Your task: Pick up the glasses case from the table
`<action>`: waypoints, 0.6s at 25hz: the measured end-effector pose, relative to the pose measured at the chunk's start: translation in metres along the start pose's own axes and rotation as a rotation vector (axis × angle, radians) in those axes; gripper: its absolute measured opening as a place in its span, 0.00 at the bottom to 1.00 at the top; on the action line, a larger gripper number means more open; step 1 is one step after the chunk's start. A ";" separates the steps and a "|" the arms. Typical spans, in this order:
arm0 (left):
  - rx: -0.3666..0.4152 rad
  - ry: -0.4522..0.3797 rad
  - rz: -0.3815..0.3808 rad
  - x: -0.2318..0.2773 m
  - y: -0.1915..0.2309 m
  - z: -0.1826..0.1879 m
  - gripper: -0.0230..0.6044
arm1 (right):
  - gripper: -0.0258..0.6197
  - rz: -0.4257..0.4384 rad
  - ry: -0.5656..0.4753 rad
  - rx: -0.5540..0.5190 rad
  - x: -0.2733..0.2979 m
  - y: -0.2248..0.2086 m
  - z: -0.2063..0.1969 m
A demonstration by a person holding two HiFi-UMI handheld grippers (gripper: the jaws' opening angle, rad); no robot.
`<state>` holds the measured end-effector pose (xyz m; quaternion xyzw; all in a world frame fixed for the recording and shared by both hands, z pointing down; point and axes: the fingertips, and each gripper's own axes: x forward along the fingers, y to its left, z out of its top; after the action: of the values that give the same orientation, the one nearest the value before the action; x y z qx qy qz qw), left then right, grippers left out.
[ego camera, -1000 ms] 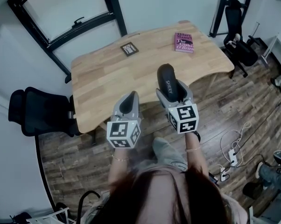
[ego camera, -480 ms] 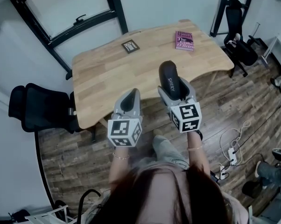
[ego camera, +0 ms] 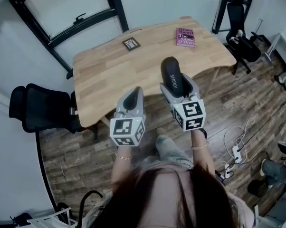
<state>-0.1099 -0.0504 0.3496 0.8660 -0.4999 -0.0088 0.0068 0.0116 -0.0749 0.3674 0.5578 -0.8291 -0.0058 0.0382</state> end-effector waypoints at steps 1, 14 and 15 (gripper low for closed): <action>0.000 -0.001 -0.001 -0.001 -0.001 0.000 0.05 | 0.58 -0.002 -0.001 0.000 -0.002 0.000 -0.001; 0.002 -0.010 -0.005 -0.012 -0.011 0.001 0.05 | 0.58 -0.003 -0.008 -0.009 -0.019 0.004 0.002; 0.002 -0.009 -0.004 -0.011 -0.011 0.000 0.05 | 0.58 -0.003 -0.009 -0.009 -0.018 0.003 0.003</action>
<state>-0.1064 -0.0351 0.3491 0.8670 -0.4981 -0.0121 0.0039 0.0151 -0.0566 0.3638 0.5589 -0.8283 -0.0121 0.0371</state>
